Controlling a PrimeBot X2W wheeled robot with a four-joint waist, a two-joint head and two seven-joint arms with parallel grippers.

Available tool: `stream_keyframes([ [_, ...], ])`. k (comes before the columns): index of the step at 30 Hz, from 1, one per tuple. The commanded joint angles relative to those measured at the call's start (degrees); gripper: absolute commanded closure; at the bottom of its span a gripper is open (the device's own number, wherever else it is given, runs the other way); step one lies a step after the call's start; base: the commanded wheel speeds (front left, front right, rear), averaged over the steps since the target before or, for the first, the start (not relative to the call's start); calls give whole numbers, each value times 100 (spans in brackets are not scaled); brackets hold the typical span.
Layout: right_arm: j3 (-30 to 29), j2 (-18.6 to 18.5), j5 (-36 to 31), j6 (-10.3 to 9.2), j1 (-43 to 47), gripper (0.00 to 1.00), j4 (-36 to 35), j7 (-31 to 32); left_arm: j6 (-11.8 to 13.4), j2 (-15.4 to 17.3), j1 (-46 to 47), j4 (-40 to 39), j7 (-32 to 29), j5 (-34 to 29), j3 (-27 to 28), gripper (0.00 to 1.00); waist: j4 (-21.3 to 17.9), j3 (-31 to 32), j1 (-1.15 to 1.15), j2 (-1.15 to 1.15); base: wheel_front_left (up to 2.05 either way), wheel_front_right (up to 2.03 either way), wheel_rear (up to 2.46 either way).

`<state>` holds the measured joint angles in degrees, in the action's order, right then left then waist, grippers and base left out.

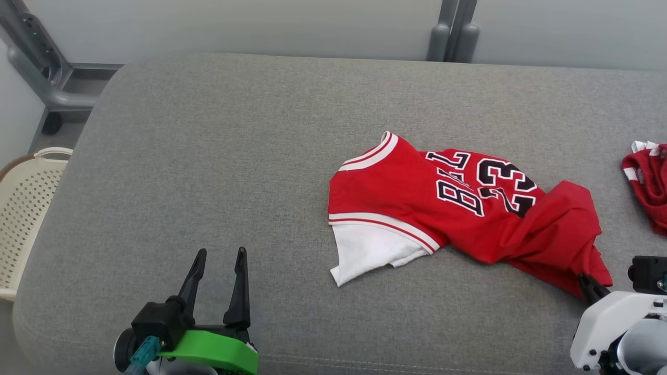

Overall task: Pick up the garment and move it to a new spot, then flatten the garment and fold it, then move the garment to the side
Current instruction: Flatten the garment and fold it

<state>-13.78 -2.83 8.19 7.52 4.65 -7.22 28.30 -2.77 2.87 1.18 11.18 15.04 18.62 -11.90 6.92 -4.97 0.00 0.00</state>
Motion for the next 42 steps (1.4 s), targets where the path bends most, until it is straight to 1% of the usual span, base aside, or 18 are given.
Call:
stream_keyframes([
  [1, 34, -14, 80, -7, 176, 100, -203, 132, -24, 8, 63, -11, 18, 20, 2, 0, -93, -19, 0, 0, 0, 0, 0],
  [5, 115, -15, 71, -7, 491, 100, -581, 509, -34, 8, 111, 18, 18, 22, -18, 0, -147, -33, 0, 0, 0, 0, 0],
  [7, 152, -14, -84, -7, 599, 100, -684, 653, -41, 8, 114, 30, 18, 26, -22, 0, -157, -36, 0, 0, 0, 0, 0],
  [11, 265, -10, -323, -6, 676, 100, -665, 822, -56, 8, 146, 64, 18, 31, -39, 0, -129, -30, 0, 0, 0, 0, 0],
  [14, 485, -16, -453, -7, 672, 100, -643, 878, -58, 8, 153, 80, 18, 40, -28, 0, -93, -14, 0, 0, 0, 0, 0],
  [17, 783, -11, -244, -6, 525, 100, -623, 786, -63, 8, 130, 91, 18, 36, -13, 0, -73, 4, 0, 0, 0, 0, 0],
  [18, 783, -11, -244, -6, 525, 100, -623, 786, -63, 8, 130, 91, 18, 36, -13, 0, -73, 4, 0, 0, 0, 0, 0],
  [23, 1256, -12, -41, -6, 396, 100, -482, 757, -68, 8, 129, 120, 18, 55, -55, 0, -18, 58, 0, 0, 0, 0, 0],
  [24, 1308, -15, 8, -6, 385, 82, -468, 748, -70, 8, 129, 122, 18, 59, -65, 0, -2, 77, 0, 0, 0, 0, 0],
  [25, 1367, -14, 53, -6, 391, 0, -450, 761, -70, 8, 120, 125, 18, 58, -78, 0, 9, 94, 0, 0, 0, 0, 0],
  [28, 1461, -14, 215, -6, 477, 0, -458, 855, -56, 8, 44, 125, 18, 51, -73, 0, 27, 162, 0, 0, 0, 0, 0],
  [32, 1383, -14, 445, -6, 604, 0, -559, 903, -53, 8, -57, 130, 18, 26, -36, 0, 23, 241, 0, 0, 0, 0, 0],
  [34, 1218, -17, 557, -6, 652, 0, -663, 893, -52, 8, -71, 125, 18, 5, -22, 0, 13, 284, 0, 0, 0, 0, 0],
  [38, 777, -12, 355, -6, 728, 0, -891, 902, -57, 8, -153, 102, 18, -13, 6, 0, -45, 342, 0, 0, 0, 0, 0],
  [42, 500, -14, 358, -6, 700, 0, -1025, 914, -81, 8, -172, 112, 18, -25, -16, 0, -88, 400, 0, 0, 0, 0, 0],
])
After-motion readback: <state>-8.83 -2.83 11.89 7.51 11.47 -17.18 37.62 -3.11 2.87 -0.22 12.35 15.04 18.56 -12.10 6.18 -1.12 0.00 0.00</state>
